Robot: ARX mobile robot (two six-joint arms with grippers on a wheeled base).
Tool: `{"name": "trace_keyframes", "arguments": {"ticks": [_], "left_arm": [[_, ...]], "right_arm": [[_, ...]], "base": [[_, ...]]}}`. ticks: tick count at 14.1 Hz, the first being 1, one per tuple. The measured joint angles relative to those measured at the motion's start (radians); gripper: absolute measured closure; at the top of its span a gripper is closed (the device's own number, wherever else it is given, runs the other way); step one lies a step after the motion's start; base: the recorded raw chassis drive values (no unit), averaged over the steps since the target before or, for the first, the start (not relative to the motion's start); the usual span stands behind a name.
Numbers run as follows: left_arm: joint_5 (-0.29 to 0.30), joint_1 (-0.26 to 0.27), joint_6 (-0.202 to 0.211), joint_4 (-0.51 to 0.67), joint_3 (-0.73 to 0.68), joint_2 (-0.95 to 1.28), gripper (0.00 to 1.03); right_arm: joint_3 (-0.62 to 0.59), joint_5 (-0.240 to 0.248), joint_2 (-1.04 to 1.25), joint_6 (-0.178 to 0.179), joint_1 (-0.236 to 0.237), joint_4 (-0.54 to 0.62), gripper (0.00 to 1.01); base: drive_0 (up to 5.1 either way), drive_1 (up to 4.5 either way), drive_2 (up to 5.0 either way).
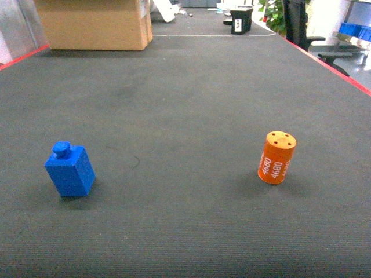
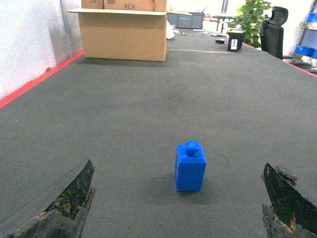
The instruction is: Sort blue parts and orange caps into right shelf containers
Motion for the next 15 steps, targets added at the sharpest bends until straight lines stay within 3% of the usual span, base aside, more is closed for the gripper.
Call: {"name": "trace_keyframes", "arguments": {"ticks": [6, 7, 8, 9, 10, 13, 15], "left_arm": [[0.000, 0.000, 0.000, 0.000, 0.000, 0.000, 0.05], [-0.084, -0.053, -0.036, -0.083, 0.018, 0.034, 0.05], [-0.143, -0.132, -0.056, -0.077, 0.019, 0.068, 0.05], [-0.193, -0.197, -0.068, -0.039, 0.019, 0.096, 0.05], [-0.209, -0.199, -0.072, 0.057, 0.020, 0.176, 0.05], [-0.179, -0.193, -0.068, 0.542, 0.068, 0.687, 0.05], [-0.194, -0.171, -0.043, 0.849, 0.180, 1.086, 0.05]], "right_arm": [[0.000, 0.000, 0.000, 0.000, 0.000, 0.000, 0.03], [0.033, 0.119, 0.043, 0.046, 0.053, -0.114, 0.03], [0.053, 0.243, 0.123, 0.098, 0.108, -0.154, 0.03], [0.052, 0.280, 0.140, 0.132, 0.104, -0.125, 0.03], [0.053, 0.290, 0.187, 0.147, 0.104, -0.034, 0.03], [0.112, 0.187, 0.664, 0.164, 0.104, 0.396, 0.03], [0.232, 0.151, 1.016, 0.163, 0.142, 0.648, 0.03]], "base": [[0.0, 0.00, 0.0], [0.0, 0.00, 0.0], [0.0, 0.00, 0.0], [0.0, 0.00, 0.0], [0.0, 0.00, 0.0], [0.0, 0.00, 0.0], [0.0, 0.00, 0.0]]}}
